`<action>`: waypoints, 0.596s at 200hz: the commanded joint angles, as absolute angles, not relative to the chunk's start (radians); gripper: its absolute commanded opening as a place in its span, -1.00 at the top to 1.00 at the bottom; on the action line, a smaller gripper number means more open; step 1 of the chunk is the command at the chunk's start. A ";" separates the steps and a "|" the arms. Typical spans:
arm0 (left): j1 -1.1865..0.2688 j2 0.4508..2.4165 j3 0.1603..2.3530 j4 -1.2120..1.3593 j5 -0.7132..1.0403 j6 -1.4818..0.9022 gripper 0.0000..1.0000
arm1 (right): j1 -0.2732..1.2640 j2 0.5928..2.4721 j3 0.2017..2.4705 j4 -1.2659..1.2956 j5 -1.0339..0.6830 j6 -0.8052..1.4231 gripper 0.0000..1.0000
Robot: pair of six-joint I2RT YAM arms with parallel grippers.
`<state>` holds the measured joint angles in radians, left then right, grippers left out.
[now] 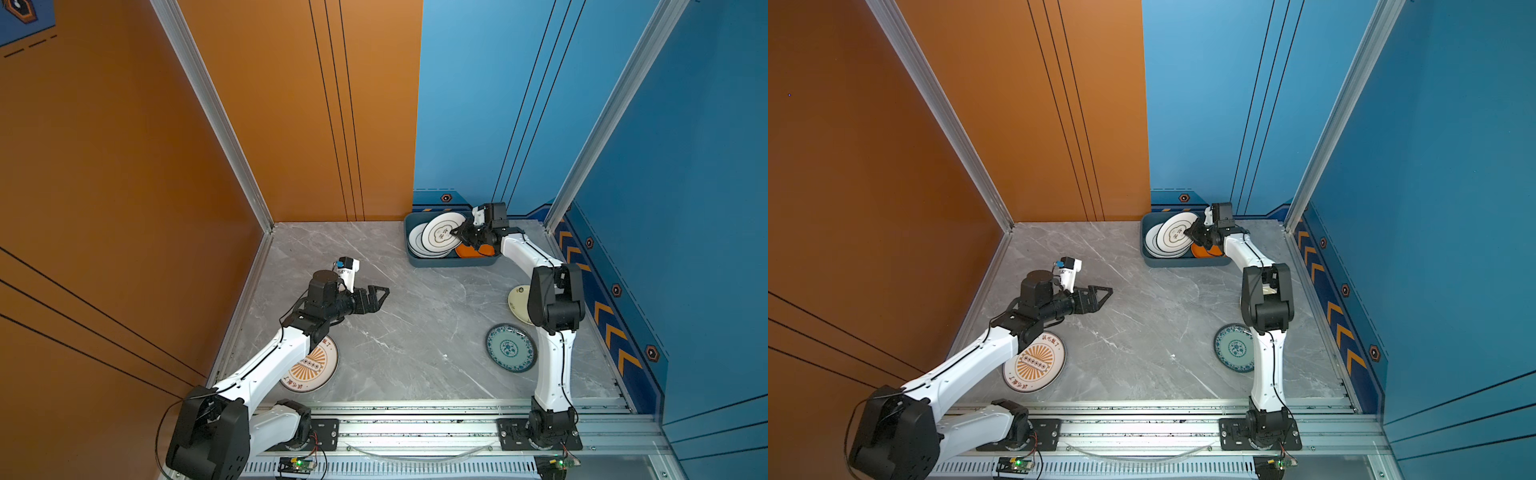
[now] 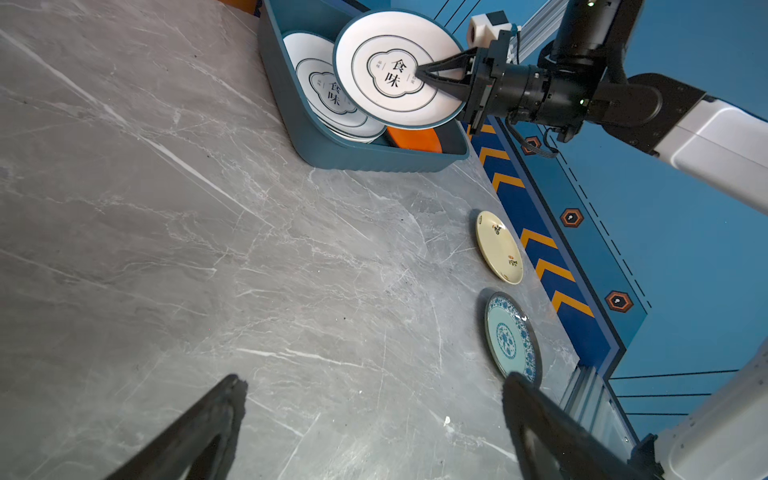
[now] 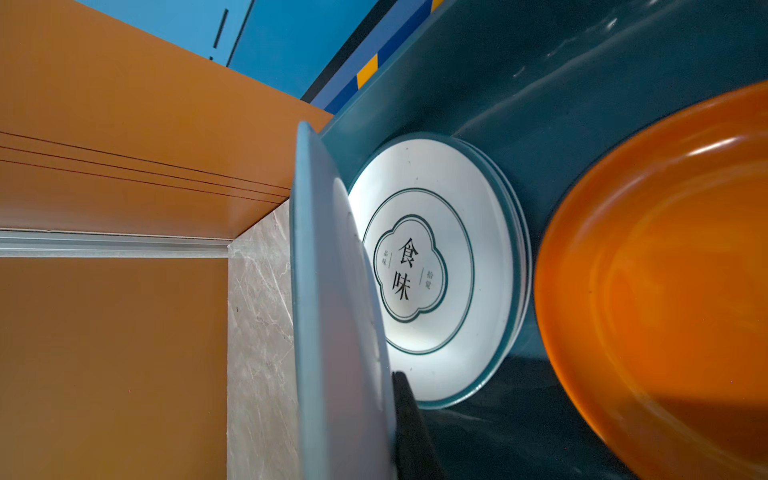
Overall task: Place the plates into the plastic bin on the countertop
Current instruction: 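Carry the white plate into the bin with the right gripper while the left withdraws, then lower the white plate against the other white plate in the bin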
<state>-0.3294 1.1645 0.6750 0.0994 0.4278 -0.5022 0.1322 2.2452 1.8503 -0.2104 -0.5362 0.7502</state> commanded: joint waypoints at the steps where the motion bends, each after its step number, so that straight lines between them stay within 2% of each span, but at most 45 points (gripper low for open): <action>1: -0.321 1.147 0.666 0.084 0.414 -0.479 -0.96 | 0.145 2.279 1.915 -0.224 -0.523 0.784 1.00; 119: -0.314 1.168 0.675 0.088 0.427 -0.483 -0.96 | 0.146 2.437 1.999 -0.133 -0.569 0.908 1.00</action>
